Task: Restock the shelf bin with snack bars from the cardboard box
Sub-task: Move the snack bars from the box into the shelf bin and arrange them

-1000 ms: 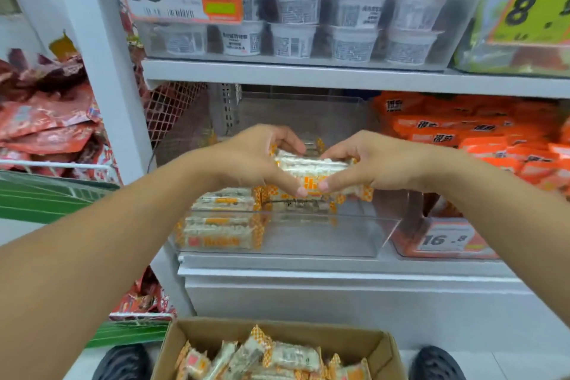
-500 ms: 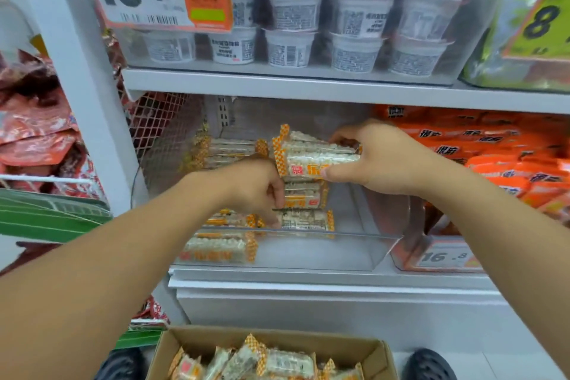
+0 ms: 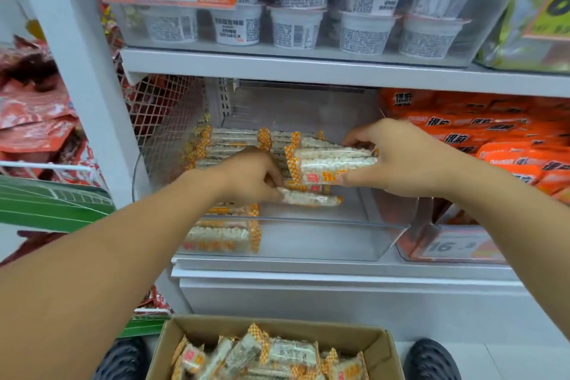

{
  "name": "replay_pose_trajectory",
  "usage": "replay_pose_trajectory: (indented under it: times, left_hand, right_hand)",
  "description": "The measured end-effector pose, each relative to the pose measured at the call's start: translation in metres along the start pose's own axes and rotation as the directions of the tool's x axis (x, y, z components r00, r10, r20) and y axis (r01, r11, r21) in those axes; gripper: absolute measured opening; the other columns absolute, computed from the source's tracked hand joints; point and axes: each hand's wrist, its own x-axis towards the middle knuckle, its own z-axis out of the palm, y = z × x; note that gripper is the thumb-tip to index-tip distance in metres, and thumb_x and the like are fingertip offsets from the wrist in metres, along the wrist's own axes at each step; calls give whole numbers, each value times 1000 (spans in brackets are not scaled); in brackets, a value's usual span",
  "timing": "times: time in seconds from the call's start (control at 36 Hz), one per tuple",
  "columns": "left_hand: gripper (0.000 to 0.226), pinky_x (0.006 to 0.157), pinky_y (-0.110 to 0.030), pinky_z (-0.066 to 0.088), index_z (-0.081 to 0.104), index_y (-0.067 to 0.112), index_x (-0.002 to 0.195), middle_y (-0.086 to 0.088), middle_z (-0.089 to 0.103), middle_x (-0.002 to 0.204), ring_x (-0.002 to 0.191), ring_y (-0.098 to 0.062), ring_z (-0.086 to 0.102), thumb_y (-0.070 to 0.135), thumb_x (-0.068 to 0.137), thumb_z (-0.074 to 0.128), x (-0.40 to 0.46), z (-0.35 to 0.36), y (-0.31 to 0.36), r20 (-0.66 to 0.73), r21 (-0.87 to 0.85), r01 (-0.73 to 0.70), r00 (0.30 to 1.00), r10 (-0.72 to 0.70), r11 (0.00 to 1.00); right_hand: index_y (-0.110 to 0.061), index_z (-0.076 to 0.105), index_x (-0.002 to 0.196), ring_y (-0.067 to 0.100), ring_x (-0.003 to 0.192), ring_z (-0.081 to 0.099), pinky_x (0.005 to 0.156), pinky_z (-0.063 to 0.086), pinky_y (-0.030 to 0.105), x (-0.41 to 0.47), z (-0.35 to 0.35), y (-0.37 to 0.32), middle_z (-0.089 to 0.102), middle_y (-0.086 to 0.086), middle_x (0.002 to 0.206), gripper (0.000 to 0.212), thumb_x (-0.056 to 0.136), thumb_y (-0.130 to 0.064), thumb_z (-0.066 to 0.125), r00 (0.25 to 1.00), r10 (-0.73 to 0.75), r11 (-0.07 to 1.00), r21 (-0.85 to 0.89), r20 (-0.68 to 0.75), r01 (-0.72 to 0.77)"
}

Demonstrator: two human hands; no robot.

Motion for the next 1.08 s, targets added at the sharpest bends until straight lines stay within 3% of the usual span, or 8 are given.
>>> replay_pose_trajectory:
  times: [0.17,0.28,0.36,0.5,0.58,0.72,0.89,1.08]
  left_hand:
    - [10,51,-3,35,74,26,75,16,65,71,59,6,55,26,78,83,-5,-2,-12,-114,-261,58,989,-91,964]
    - [16,59,-12,51,81,17,87,3,76,80,63,5,63,22,74,87,-6,-3,-13,-121,-436,105,977,-174,894]
    - [15,72,-20,55,81,17,86,1,77,80,74,-6,69,19,73,87,-7,-4,-15,-110,-485,122,974,-199,866]
    - [21,58,-16,46,79,23,81,9,70,68,58,-3,58,43,77,81,-9,-5,-14,-126,-441,163,962,-241,882]
    - [37,69,-19,50,76,29,86,10,72,82,75,-5,64,59,66,81,-16,-9,-10,-40,-352,138,986,-162,926]
    - [46,49,-5,35,70,26,104,13,53,78,66,-1,49,38,65,90,-25,-12,0,43,-227,110,994,-103,968]
    - [41,45,-7,33,71,23,104,15,48,68,55,1,45,33,69,89,-25,-11,6,13,-177,68,998,-67,982]
    - [39,48,-6,33,71,20,107,15,46,70,57,9,49,32,74,86,-29,-9,6,-7,-135,22,1000,-23,991]
  right_hand:
    - [-26,71,110,4,87,60,77,49,27,2,0,-1,67,-13,96,39,79,-49,76,961,-24,999,-19,275,31]
    - [-26,67,113,15,95,58,81,48,34,10,9,-6,65,-8,103,39,84,-51,71,913,6,977,-195,408,81]
    - [-21,64,121,18,99,56,81,45,31,19,25,-12,62,-5,109,43,87,-45,72,893,-25,987,-132,449,94]
    - [-18,60,120,20,100,56,85,48,31,33,57,-18,59,-2,107,53,76,-36,84,906,-20,997,-65,422,53]
    - [-21,53,99,20,86,53,69,44,31,39,66,-20,53,-8,87,56,63,-44,90,924,11,995,-96,382,28]
    - [-15,57,98,23,86,58,70,49,30,41,65,-27,58,-3,88,65,59,-57,89,918,73,982,-191,390,3]
    - [-20,50,83,12,63,56,53,48,26,36,62,-25,54,-5,83,58,58,-50,93,901,106,994,-51,421,-93]
    - [-14,56,88,15,51,58,47,48,24,36,60,-10,60,2,87,60,53,-38,98,910,80,993,47,407,-108]
